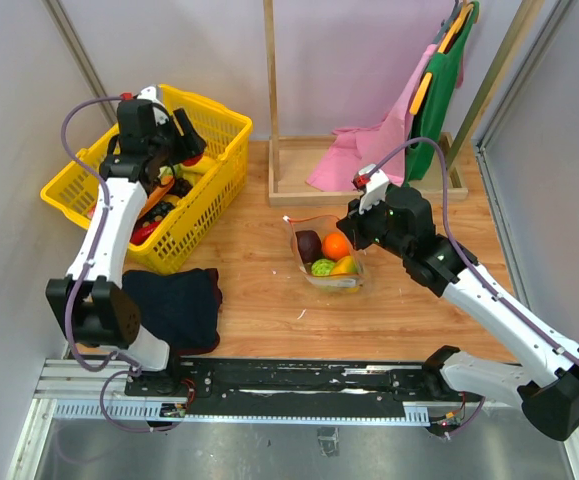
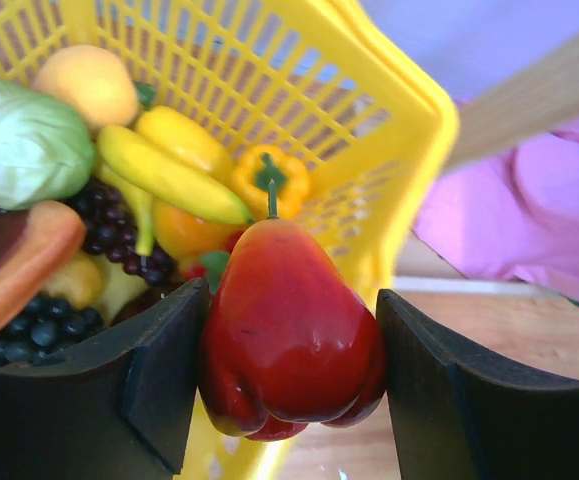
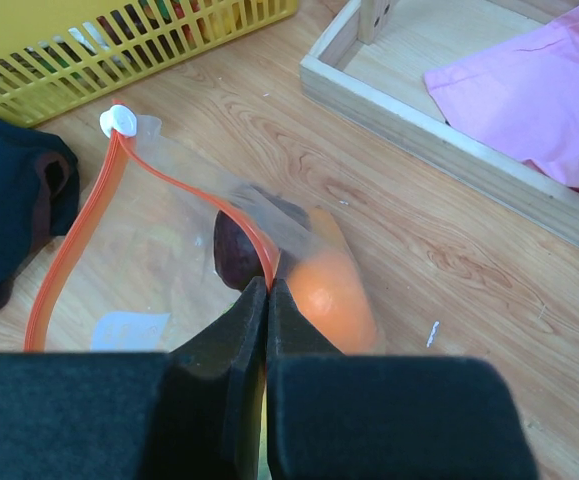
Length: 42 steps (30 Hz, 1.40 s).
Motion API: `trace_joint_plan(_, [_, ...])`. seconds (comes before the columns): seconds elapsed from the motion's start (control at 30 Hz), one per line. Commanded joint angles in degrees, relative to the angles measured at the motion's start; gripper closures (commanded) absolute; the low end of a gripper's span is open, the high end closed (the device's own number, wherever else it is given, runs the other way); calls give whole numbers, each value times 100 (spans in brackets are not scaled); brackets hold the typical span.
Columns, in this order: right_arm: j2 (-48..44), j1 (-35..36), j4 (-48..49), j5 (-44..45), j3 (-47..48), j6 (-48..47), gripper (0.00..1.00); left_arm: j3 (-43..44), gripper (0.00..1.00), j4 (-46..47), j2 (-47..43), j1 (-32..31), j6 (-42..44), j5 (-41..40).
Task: Place the food in the zip-top bag and seal the zipper
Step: Place the fake fruit in the zipper food storage bag.
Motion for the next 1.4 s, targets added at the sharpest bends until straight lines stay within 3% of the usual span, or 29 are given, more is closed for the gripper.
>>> trace_joint_plan(0.0, [-112,-76,96,-3,12,154,99,-260,66,-237,-695,-372,32,187])
trace_joint_plan(0.3, [-90,-76,113,44,40,302,99,-856,67,-411,-1761,-1205,-143,537])
trace_joint_plan(0.57, [-108,-80,78,93,64,344,99,-1230,67,-511,-2196,-2127,-424,1105])
trace_joint_plan(1.03, [-114,-81,43,95,65,381,99,-1248,67,-848,-1829,-3879,-677,1470])
trace_joint_plan(1.37, [-121,-80,62,81,37,398,99,-1183,63,-869,-1322,-4323,-1192,1295])
